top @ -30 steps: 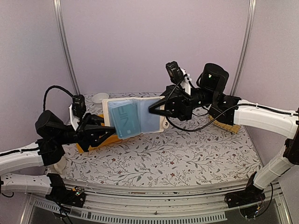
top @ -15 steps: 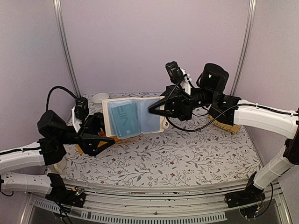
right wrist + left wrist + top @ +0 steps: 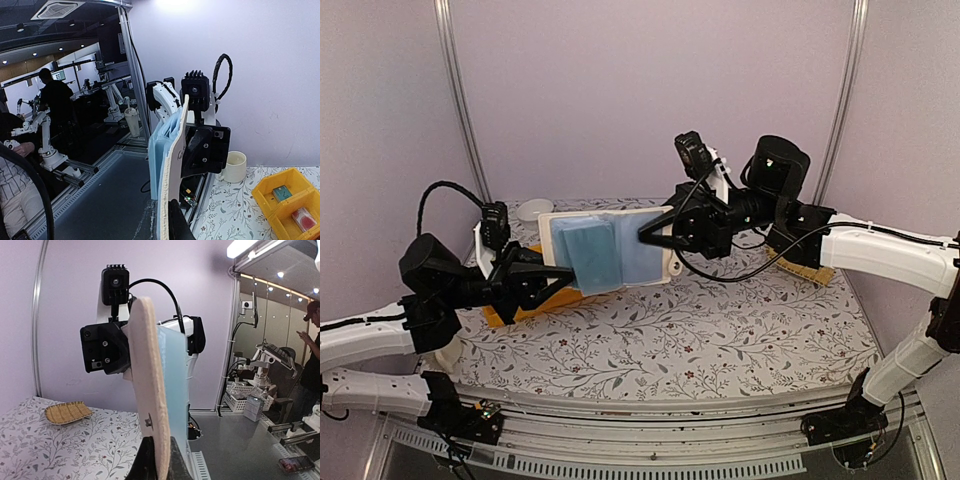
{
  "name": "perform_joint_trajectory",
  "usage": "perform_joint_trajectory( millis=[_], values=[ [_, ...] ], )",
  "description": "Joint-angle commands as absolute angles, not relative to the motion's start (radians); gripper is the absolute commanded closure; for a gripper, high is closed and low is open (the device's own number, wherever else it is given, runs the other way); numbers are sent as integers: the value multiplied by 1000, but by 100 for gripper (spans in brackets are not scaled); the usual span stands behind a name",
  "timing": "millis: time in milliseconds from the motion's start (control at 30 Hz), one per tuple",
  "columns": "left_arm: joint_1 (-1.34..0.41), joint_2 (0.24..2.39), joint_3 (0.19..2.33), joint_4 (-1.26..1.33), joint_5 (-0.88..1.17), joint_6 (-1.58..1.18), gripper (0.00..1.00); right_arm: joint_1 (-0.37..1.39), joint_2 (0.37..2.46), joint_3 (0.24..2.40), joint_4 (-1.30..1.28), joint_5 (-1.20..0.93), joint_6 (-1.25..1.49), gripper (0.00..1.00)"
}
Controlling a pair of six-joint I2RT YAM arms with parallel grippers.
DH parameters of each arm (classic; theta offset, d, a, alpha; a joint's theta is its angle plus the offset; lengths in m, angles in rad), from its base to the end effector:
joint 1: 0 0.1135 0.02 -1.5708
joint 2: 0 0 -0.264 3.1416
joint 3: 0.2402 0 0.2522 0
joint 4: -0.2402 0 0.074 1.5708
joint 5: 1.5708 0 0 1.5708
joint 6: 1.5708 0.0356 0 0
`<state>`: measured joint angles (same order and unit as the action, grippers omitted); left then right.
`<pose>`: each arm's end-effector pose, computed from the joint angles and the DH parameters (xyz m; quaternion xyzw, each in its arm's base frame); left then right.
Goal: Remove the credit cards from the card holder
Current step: Pass from the right arm to the left
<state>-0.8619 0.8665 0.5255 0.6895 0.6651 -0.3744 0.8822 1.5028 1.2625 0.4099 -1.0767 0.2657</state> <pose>0.1108 -0.1630 0.3241 0.3904 0.4618 -0.6013 0.5223 0.1943 0.2854 0.3922 -0.5414 0.4085 0.6339 0.3717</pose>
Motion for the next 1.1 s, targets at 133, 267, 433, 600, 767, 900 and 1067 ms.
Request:
perform_joint_trajectory(
  millis=[133,267,433,600,767,900,1067],
  values=[
    [-882,854,530,689,625,-359,100,880,1486,1259,432,-1090,267,99],
    [-894,869,562,614,524,-350,100,879,1509,1266,439,-1085,285,99],
    [-922,898,566,616,452,-342,100,891,1575,1281,463,-1085,321,99],
    [-933,914,554,624,408,-350,95,893,1604,1278,502,-1090,341,99],
    [-933,909,542,633,399,-357,86,894,1610,1278,535,-1105,359,98],
    [-933,915,540,633,408,-359,80,894,1621,1288,540,-1114,366,99],
    [-933,920,542,621,384,-340,84,903,1633,1293,567,-1139,392,99]
  ],
)
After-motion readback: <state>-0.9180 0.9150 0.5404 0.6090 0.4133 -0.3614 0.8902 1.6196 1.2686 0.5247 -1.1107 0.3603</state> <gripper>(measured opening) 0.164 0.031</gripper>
